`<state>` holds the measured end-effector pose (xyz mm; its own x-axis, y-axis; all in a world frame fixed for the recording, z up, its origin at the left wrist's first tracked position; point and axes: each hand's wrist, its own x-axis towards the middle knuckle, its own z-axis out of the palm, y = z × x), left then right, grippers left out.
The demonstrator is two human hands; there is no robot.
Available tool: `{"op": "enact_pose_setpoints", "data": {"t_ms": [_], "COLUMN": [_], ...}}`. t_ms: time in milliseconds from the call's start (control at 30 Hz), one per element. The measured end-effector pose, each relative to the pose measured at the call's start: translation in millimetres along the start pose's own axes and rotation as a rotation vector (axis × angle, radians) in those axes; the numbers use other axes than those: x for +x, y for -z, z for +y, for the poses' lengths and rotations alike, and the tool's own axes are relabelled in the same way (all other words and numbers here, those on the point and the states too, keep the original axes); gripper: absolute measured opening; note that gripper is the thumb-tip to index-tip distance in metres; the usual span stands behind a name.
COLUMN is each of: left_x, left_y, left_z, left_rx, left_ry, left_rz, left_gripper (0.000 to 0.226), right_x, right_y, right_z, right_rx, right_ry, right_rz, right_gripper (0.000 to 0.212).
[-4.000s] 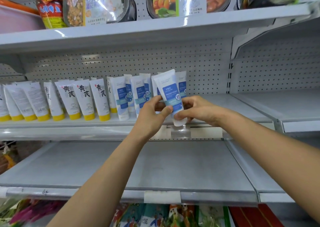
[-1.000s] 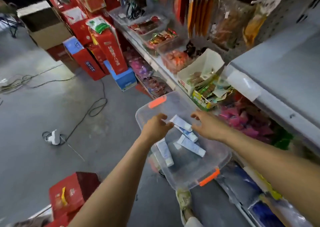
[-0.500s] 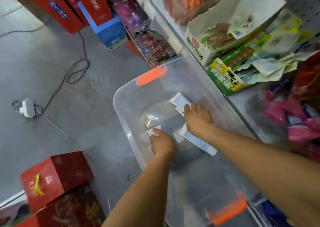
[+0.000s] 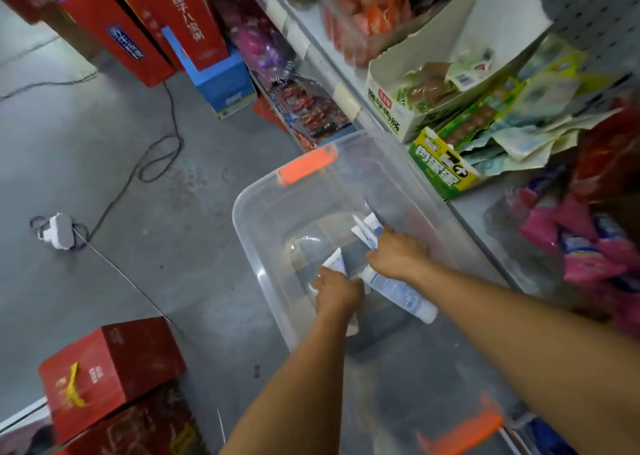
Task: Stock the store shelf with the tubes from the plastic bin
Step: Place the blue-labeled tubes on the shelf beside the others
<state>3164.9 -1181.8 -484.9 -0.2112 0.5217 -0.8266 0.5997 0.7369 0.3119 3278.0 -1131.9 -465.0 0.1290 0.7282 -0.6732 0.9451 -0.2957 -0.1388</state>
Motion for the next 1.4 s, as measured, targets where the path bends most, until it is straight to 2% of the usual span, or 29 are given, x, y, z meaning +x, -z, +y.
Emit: {"op": "enact_pose_setpoints", "data": {"t_ms": [67, 167, 233, 300, 400, 467, 600, 733, 867, 933, 1200, 1400], "left_x": [-10.8, -46.7, -83.0, -116.1, -171.4, -211.0, -284.3, -353.1, -421.0, -454.9, -602.1, -723.5], "left_y": [9.3, 27.8, 42.5, 52.2, 62.6, 66.7, 68.7, 60.8, 44.7, 33.3, -61.5, -150.8], "left_z": [3.6, 2.6, -0.6, -9.9, -27.2, -38.9, -56.6, -64.0, -57.7, -52.8, -66.7, -103.2], "left_rx": [-0.193, -0.524, -0.642, -0.695, -0.792, -0.857, -0.878, -0.793, -0.705, -0.653, -0.526, -0.405], "left_ry": [-0.024, -0.059, -0.098, -0.152, -0.281, -0.365, -0.512, -0.630, -0.788, -0.879, -1.161, -1.309], "left_rz": [-0.034, -0.126, -0.171, -0.172, -0.195, -0.219, -0.275, -0.338, -0.386, -0.376, -0.401, -0.467], "left_gripper": [0.072, 0.035, 0.020, 0.017, 0.020, 0.027, 0.017, 0.023, 0.037, 0.035, 0.034, 0.029], "right_x": [-25.5, -70.6, -109.7, -154.8, -223.7, -270.5, -358.3, -431.4, -497.5, -530.2, -687.5, -819.0], "right_y": [10.5, 20.0, 22.3, 24.8, 25.0, 22.5, 21.6, 27.6, 36.7, 40.2, 25.9, -9.1], "right_z": [7.0, 11.6, 15.0, 16.7, 21.3, 27.7, 49.3, 79.7, 118.8, 142.8, 257.6, 349.4], "right_rx": [0.387, 0.938, 1.132, 1.264, 1.376, 1.401, 1.344, 1.350, 1.308, 1.304, 1.110, 1.026], "right_ry": [-0.048, -0.115, -0.130, -0.082, 0.082, 0.192, 0.282, 0.320, 0.366, 0.371, 0.365, 0.277], "right_rz": [-0.062, -0.128, -0.153, -0.151, -0.150, -0.194, -0.183, -0.010, 0.136, 0.158, 0.411, 0.524], "right_gripper": [0.032, 0.025, 0.027, 0.027, 0.026, 0.027, 0.028, 0.011, 0.019, 0.022, 0.038, 0.032]}}
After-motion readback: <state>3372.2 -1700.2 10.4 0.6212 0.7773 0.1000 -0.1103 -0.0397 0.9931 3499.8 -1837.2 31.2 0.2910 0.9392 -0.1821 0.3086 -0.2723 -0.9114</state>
